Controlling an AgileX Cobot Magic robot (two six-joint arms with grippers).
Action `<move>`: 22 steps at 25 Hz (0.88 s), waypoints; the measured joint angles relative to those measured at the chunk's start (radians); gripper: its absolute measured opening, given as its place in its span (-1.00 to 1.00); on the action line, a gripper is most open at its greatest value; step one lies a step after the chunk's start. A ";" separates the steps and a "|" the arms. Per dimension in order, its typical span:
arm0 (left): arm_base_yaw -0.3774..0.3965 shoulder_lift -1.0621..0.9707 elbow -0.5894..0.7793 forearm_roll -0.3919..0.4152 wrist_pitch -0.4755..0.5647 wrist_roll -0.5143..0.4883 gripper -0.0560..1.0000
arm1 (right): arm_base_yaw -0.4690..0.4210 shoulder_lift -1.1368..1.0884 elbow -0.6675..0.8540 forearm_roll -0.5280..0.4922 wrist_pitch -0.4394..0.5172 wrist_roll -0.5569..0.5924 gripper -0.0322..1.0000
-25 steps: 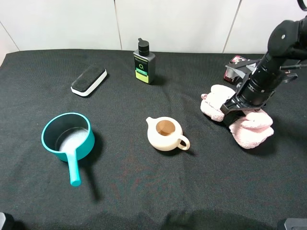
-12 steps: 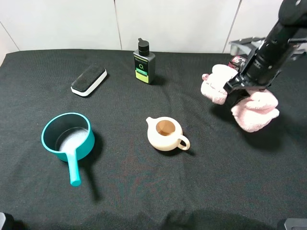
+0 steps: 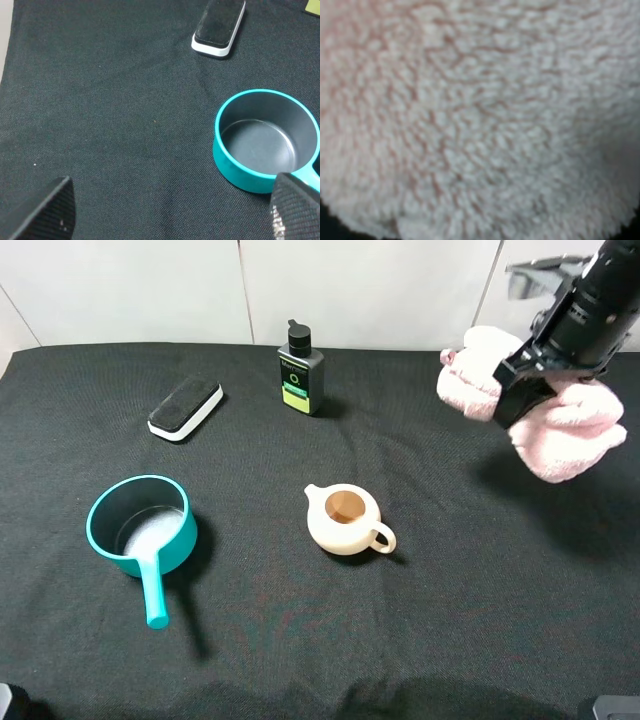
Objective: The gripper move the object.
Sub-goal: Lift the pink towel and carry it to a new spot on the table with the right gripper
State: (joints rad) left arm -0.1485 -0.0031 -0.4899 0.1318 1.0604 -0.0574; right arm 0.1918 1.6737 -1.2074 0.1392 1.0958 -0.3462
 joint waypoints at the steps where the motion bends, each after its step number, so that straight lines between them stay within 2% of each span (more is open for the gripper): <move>1: 0.000 0.000 0.000 0.000 0.000 0.000 0.66 | 0.000 -0.009 -0.007 -0.002 0.006 0.000 -0.16; 12: 0.000 0.000 0.000 0.000 0.000 0.000 0.66 | 0.000 -0.052 -0.080 -0.034 0.100 0.034 -0.16; 22: 0.000 0.000 0.000 0.000 0.000 0.000 0.66 | 0.022 -0.041 -0.081 -0.004 0.044 0.041 -0.16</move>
State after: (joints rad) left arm -0.1485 -0.0031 -0.4899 0.1321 1.0604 -0.0574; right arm 0.2138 1.6326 -1.2888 0.1356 1.1394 -0.3053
